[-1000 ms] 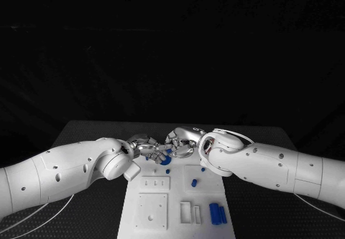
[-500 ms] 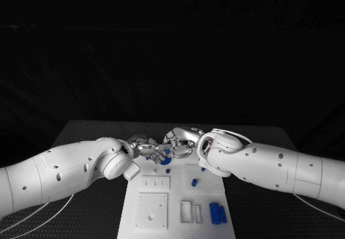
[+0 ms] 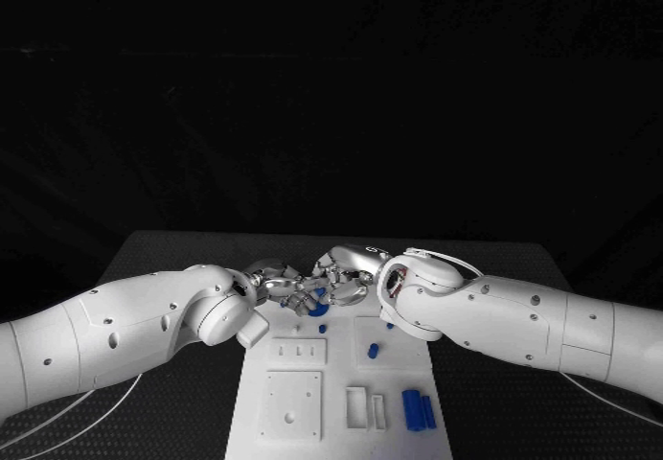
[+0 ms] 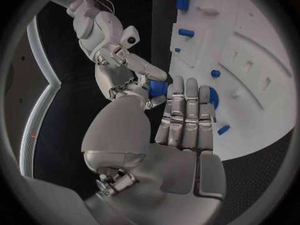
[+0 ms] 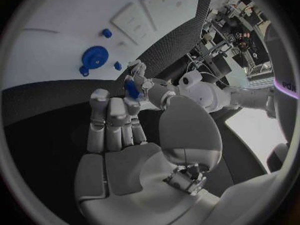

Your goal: Assemble the parts on the task board

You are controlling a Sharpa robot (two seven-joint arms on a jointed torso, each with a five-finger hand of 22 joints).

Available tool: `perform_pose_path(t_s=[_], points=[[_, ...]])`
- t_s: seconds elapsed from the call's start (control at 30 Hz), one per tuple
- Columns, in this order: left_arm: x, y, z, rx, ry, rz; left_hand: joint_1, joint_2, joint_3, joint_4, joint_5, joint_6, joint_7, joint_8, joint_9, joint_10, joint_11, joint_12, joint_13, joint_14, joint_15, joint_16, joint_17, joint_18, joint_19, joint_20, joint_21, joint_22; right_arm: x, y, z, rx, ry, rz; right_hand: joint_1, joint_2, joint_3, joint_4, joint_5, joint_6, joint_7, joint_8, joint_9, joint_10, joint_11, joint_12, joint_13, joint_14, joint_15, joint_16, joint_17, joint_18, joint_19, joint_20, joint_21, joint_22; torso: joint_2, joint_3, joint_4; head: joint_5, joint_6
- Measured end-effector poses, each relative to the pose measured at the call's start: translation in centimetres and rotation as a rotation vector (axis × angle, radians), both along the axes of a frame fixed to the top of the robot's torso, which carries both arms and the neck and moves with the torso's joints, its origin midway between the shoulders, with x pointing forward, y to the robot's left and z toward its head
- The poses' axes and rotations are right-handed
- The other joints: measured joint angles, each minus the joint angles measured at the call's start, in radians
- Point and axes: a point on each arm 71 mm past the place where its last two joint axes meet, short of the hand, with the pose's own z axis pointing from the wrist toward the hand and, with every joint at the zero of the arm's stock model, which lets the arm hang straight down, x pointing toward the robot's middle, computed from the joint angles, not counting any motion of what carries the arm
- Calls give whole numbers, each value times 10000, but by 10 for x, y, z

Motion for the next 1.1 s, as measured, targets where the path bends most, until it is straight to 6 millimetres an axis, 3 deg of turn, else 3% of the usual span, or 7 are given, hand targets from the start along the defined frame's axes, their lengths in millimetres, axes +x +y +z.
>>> perform_pose_path(t_s=[0.17, 0.37, 0.5, 0.57, 0.7, 0.83, 1.1], points=[[-1, 0, 0, -29, 43, 17, 691, 217, -115, -113, 12, 22, -22, -2, 48, 0, 0, 16, 34, 0, 0, 52, -35, -1, -1, -1, 0, -1, 0, 0, 0, 15, 2, 24, 0, 0, -1, -1, 0, 0, 0, 0, -6, 1, -1, 0, 0, -1, 4, 0, -1, 0, 0, 0, 0, 0, 2, 0, 7, -4, -24], [-1, 2, 0, -123, 115, 58, 1495, 540, -342, -257, 576, 23, -22, -119, 63, -32, -31, 47, 76, 0, 0, 68, -87, -73, -38, -38, 0, -2, 0, 0, -1, 18, 22, 51, 0, 0, 26, -28, -1, 0, 0, -2, -23, 4, -4, 0, 0, 37, -6, 0, -1, 2, 0, 1, 0, 0, 3, 1, 0, -4, -33], [-1, 2, 0, -185, 158, 75, 1953, 722, -312, -398, 663, 20, -21, -214, 137, -37, -36, 47, 87, 0, 0, 68, -120, -74, -38, -38, 0, -2, 0, -1, -2, 15, 30, 38, 1, -1, 26, -30, -1, 0, 0, -5, -28, 17, -17, 0, 0, 38, -4, 0, -2, 1, 0, 1, 0, 0, 4, 2, -2, 0, -41], [-1, 2, 0, -207, 178, 74, 2146, 715, -137, -399, 484, 17, -20, -284, 104, -37, -36, 47, 87, 0, 0, 68, -139, -76, -38, -38, 0, -2, 0, -1, -2, 13, 36, 33, 1, -1, 26, -29, -1, 0, 0, -7, -28, 17, -17, 0, 0, 39, -3, 0, -2, 2, 0, 1, 0, 0, 4, 3, -1, 0, -49], [-2, 2, 0, -236, 215, 73, 2350, 744, 55, -414, 463, -25, 21, -284, 20, -74, -3, 46, 87, 0, 1, 68, -158, -76, -75, -2, -42, -2, 0, -1, -3, 12, 46, 26, -1, 0, 26, -30, -1, 0, 0, -12, -19, 17, -17, 0, 0, 38, -3, 0, -2, 2, 0, 1, 0, 0, 4, 4, -2, -1, -51], [-2, 2, 0, -262, 245, 86, 2535, 796, 235, -592, 462, -39, 35, -282, -587, -74, -4, 46, 86, -1, 1, 109, -170, -78, -74, -1, -42, -3, 0, -1, -3, 12, 50, 16, -19, 19, 24, -32, -1, 1, -1, -16, -8, 17, -18, 0, 0, 13, -27, 0, -3, 7, 0, 1, -2, -1, 3, 4, -5, -7, -58], [-2, 3, -1, -283, 283, 110, 2536, 796, 318, -620, 441, -39, 35, -292, -587, -74, -4, 46, 86, -1, 1, 109, -171, -79, -74, -1, -42, -4, 0, -1, -4, 22, 58, 16, -44, 44, 24, -32, -1, 1, -1, -34, -12, 19, -19, 0, 0, 12, -25, 0, -3, 8, -1, 2, -2, -1, 3, 1, -7, -21, -57]])
